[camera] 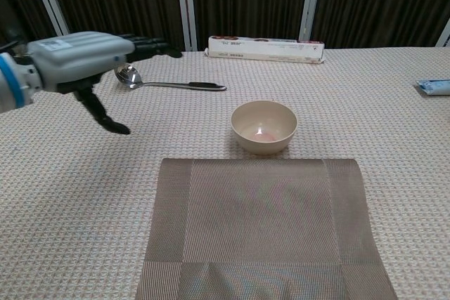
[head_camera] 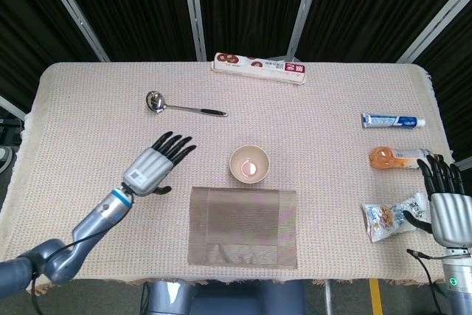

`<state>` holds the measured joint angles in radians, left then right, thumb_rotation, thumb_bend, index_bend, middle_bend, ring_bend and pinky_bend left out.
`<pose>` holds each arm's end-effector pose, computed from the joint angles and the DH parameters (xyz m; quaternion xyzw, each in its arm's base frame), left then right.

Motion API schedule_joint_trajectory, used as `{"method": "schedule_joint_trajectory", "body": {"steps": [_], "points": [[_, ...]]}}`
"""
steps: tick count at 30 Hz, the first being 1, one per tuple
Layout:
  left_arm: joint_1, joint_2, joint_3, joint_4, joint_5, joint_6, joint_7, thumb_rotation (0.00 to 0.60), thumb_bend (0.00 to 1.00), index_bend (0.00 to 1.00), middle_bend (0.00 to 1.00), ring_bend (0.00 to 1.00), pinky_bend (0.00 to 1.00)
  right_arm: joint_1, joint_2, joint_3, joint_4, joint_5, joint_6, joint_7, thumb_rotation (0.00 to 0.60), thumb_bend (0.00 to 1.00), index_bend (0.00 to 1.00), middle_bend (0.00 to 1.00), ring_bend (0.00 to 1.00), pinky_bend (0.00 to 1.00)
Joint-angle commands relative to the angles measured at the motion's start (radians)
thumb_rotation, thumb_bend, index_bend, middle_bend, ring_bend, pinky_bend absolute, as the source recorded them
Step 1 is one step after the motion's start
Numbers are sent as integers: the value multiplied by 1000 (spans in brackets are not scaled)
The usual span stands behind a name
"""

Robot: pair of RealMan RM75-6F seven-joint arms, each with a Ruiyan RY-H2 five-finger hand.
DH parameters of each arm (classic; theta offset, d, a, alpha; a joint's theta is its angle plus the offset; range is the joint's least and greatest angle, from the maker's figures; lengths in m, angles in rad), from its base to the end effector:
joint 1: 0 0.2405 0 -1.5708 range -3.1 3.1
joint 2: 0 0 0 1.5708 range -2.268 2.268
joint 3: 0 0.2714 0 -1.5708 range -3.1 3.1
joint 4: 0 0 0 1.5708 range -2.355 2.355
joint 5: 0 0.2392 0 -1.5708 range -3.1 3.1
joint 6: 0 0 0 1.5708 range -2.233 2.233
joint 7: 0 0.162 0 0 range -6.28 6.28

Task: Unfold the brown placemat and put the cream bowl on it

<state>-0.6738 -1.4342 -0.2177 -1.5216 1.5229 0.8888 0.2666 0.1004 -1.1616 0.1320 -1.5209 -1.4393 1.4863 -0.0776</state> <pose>-0.1378 0.3611 -0.0220 -0.8109 -0.2419 -0.3900 0.3631 -0.3497 -0.2279 0.1525 0.5787 -0.3378 0.3724 0.6422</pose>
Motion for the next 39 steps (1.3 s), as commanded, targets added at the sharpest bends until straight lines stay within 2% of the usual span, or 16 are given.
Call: {"method": "schedule_joint_trajectory", "body": {"steps": [1, 5, 7, 14, 19, 24, 39], "points": [[-112, -121, -49, 106, -26, -76, 23, 600, 61, 180, 0, 0, 0, -1, 3, 8, 15, 16, -3, 18, 600, 0, 0, 0, 0, 0], [-181, -200, -57, 179, -61, -138, 21, 600, 107, 252, 0, 0, 0, -3, 5, 13, 27, 29, -5, 32, 600, 0, 0, 0, 0, 0], [-212, -235, -64, 211, -86, -166, 30, 600, 170, 276, 0, 0, 0, -3, 6, 14, 34, 35, -11, 38, 600, 0, 0, 0, 0, 0], [-284, -334, -72, 316, -137, -193, 75, 600, 264, 341, 0, 0, 0, -2, 7, 17, 49, 52, -23, 54, 600, 0, 0, 0, 0, 0], [-312, -367, -68, 371, -158, -204, 101, 600, 316, 379, 0, 0, 0, -1, 11, 15, 54, 52, -31, 67, 600, 0, 0, 0, 0, 0], [-334, -394, -61, 414, -181, -214, 110, 600, 323, 403, 0, 0, 0, 2, 12, 12, 57, 48, -36, 71, 600, 0, 0, 0, 0, 0], [-367, -442, -46, 471, -246, -203, 155, 600, 431, 678, 0, 0, 0, 1, 23, 11, 58, 49, -38, 87, 600, 0, 0, 0, 0, 0]]}}
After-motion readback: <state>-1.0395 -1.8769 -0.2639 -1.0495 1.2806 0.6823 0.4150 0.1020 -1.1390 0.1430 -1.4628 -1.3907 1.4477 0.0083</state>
